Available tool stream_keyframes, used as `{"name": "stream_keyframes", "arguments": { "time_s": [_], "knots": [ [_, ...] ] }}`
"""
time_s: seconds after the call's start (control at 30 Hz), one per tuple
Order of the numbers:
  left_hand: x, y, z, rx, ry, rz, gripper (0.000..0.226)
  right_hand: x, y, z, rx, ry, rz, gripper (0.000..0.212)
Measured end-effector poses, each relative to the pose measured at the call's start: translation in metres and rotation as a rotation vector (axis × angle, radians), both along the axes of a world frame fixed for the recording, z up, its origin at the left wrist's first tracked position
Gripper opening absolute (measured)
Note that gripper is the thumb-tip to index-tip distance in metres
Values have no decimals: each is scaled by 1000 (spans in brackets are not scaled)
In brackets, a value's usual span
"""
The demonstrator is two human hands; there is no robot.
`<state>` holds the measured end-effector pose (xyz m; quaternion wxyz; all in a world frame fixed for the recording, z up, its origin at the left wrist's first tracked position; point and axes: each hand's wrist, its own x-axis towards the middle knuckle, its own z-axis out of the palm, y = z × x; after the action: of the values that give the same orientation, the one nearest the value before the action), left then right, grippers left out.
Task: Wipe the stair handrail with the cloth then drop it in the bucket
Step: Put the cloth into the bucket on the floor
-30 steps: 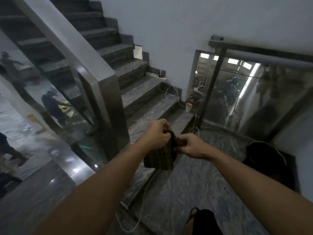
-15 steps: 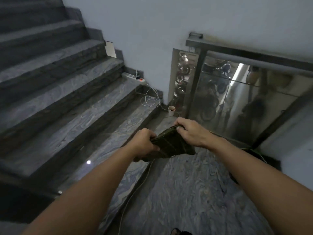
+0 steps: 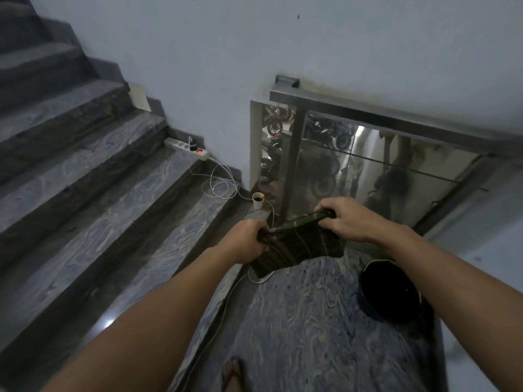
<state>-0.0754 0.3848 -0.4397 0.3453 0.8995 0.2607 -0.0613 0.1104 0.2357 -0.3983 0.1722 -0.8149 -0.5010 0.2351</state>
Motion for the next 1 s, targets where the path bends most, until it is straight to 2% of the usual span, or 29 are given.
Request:
{"name": "stream_keyframes", "arguments": {
  "time_s": [0.33,0.53,0.7,0.87,1.0],
  "knots": [
    [175,68,-52,41,67,-301,18,120,0,-65,-234,-18,-318,16],
    [277,74,-100,100,102,-448,17,176,-16,-120,-336,3,-551,23],
    [350,51,-160,181,80,-614,16,211,-46,-173,-400,23,-667,28],
    [413,4,-240,197,117,-791,21,243,-99,-253,-436,133,-783,24],
    [460,-44,-311,241,128,-890,24,271,-149,-335,-467,168,-826,42]
  ]
}}
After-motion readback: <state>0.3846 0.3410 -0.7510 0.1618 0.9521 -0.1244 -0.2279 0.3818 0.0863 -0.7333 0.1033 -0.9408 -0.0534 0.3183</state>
